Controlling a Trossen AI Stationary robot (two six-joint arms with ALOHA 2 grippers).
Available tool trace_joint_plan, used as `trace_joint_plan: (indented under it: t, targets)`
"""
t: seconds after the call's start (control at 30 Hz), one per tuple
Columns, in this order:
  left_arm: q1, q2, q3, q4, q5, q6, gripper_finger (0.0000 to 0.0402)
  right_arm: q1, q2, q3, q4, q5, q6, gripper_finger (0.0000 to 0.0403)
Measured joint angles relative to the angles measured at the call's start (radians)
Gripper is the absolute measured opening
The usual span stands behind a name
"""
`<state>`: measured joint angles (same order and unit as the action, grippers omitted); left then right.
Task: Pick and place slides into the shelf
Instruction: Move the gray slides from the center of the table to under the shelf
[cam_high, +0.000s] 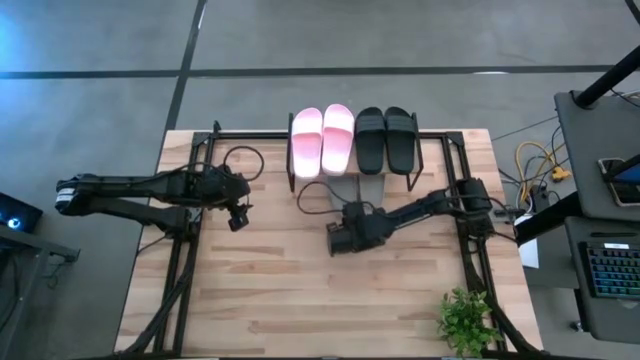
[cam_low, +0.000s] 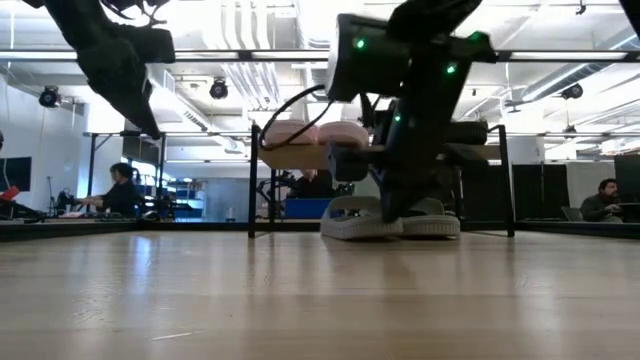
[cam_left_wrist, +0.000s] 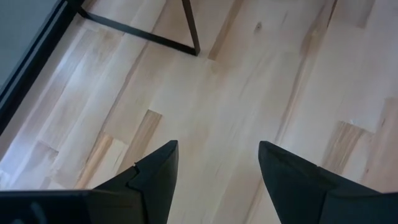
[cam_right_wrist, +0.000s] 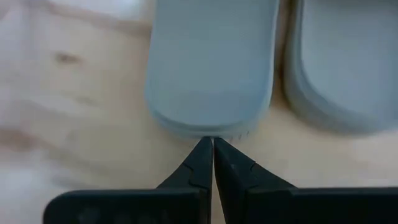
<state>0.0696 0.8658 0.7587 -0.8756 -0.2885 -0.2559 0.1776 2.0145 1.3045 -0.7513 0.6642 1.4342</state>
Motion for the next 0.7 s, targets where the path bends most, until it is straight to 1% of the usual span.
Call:
trace_joint_plan:
  t: [0.13, 0.23, 0.37, 0.53, 0.6, 0.7]
  targets:
    - [0.0, 0.0, -0.027, 0.001, 0.0, -0.002, 0.0208, -0.06, 0.0, 0.0, 0.001, 0.012, -0.071, 0.0008]
    - [0.0, 0.0, -0.045, 0.0, 0.001, -0.028, 0.0208, -0.098, -0.001, -0.001, 0.001, 0.018, -0.085, 0.0008]
    - [0.0, 0.0, -0.049, 0.005, 0.028, -0.054, 0.0208, -0.111, -0.003, 0.003, 0.008, 0.008, -0.095, 0.0008]
    - [0.0, 0.0, -0.03, 0.009, 0.04, -0.055, 0.0208, -0.071, -0.004, 0.018, 0.07, -0.11, -0.209, 0.0008]
    - [0.0, 0.0, -0.028, 0.026, 0.041, -0.061, 0.0208, -0.033, -0.005, 0.027, 0.075, -0.146, -0.221, 0.0008]
    - [0.0, 0.0, -0.031, 0.086, 0.047, -0.109, 0.0208, 0.032, -0.018, 0.046, 0.079, -0.175, -0.216, 0.0008]
